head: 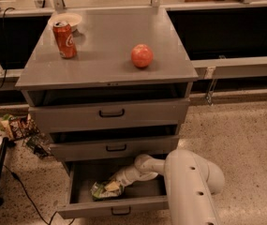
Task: Pick green jalapeno chip bag from bottom drawer and place on counter
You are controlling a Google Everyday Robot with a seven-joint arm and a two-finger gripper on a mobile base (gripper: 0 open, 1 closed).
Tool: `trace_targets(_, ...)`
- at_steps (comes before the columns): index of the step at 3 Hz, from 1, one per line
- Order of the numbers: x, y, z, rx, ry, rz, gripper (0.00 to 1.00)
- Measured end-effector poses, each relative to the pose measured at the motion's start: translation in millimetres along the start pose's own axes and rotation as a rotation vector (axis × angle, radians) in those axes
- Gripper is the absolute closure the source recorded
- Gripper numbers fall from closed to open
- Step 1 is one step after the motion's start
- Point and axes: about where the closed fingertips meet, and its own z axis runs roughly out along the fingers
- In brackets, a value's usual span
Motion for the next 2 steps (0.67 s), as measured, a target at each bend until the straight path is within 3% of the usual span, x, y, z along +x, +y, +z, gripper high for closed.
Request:
trace_targets(1, -1.7, -4.9, 4.5, -0.027, -0.004, -0.002, 0.66)
trace_targets(2, -12.1, -10.4, -18.6, 0.002, -0.053, -0.018, 0.89)
